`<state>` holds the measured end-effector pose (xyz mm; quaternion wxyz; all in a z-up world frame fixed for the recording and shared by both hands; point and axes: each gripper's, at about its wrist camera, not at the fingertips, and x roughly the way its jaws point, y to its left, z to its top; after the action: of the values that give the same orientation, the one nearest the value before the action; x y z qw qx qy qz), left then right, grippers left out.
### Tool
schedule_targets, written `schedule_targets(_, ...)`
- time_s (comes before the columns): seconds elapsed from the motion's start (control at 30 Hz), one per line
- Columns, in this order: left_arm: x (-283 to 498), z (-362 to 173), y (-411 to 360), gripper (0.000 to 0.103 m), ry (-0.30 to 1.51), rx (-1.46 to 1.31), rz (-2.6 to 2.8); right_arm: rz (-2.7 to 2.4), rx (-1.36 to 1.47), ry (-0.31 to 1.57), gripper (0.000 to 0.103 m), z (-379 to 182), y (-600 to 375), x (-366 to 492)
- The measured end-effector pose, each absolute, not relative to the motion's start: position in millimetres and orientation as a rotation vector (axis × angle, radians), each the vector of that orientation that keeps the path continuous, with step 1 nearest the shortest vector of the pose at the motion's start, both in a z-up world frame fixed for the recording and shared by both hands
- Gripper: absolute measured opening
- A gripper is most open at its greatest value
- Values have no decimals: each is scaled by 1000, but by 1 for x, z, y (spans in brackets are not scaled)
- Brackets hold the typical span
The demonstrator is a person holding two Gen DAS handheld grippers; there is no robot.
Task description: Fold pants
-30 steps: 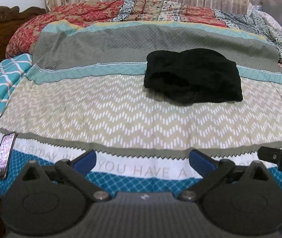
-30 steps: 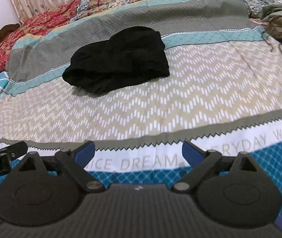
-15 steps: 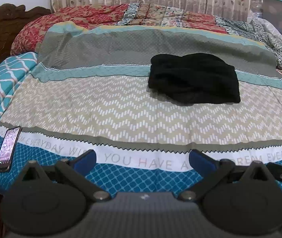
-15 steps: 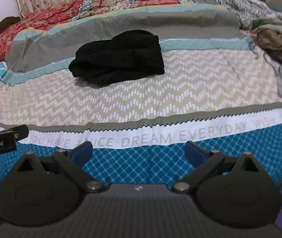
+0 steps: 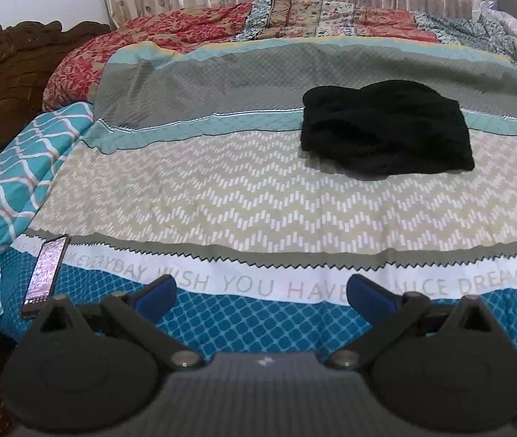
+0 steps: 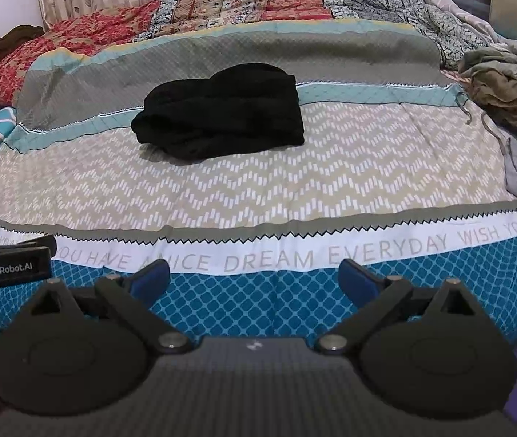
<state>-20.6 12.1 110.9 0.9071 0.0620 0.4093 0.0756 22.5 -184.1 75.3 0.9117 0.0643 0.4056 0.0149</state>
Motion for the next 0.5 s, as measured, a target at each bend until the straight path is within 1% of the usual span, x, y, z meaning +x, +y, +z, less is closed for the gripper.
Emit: schedule_targets(0.5, -14, 96, 26, 103, 929, 104, 196, 87, 137, 895, 100, 63, -171, 22)
